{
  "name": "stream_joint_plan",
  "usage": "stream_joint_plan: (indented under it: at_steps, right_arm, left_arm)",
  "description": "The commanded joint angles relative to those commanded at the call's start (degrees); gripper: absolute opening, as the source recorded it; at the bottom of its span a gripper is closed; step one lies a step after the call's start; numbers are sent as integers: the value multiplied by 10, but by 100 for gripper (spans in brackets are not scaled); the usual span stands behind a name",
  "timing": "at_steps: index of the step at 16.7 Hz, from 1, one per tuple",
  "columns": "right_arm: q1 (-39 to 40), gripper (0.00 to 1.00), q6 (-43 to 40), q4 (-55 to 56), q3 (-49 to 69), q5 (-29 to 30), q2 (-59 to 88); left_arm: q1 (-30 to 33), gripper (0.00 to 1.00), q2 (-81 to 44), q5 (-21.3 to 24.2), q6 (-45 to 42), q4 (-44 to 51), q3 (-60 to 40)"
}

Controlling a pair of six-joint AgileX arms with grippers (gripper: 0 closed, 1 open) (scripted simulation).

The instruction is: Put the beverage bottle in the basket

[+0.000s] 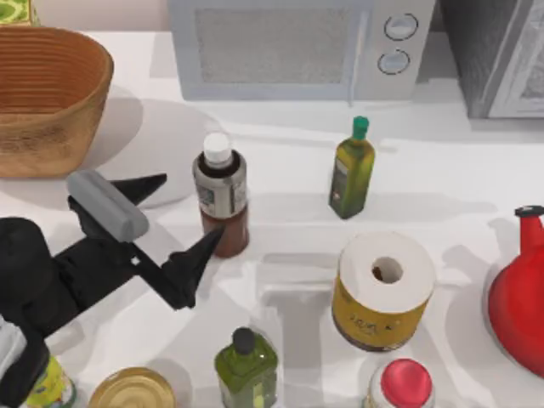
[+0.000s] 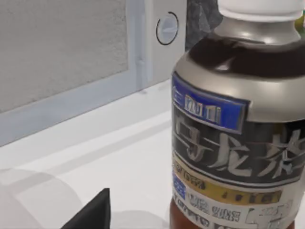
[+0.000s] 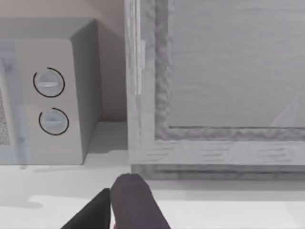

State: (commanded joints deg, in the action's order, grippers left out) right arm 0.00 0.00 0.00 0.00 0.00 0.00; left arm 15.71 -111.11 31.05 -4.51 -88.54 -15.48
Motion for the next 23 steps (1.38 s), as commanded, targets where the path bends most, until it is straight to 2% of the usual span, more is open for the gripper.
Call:
stream_joint_plan:
  at_steps: [3, 8, 11, 15, 20, 23]
  right_arm:
    - [0, 100, 0, 0, 0, 0, 0]
    - [0, 100, 0, 0, 0, 0, 0]
    - [0, 100, 0, 0, 0, 0, 0]
    - [0, 100, 0, 0, 0, 0, 0]
    - [0, 100, 0, 0, 0, 0, 0]
    - [0, 100, 0, 0, 0, 0, 0]
  left_arm:
    - [1, 100, 2, -2, 0, 21, -22]
    - [24, 100, -46, -20, 2, 99, -138]
    - [43, 100, -68, -39, 6, 104, -177]
    - [70, 100, -72, -65, 10, 75, -157]
    - [75, 100, -75, -70, 10, 66, -145]
    - [75, 77, -75, -70, 10, 66, -145]
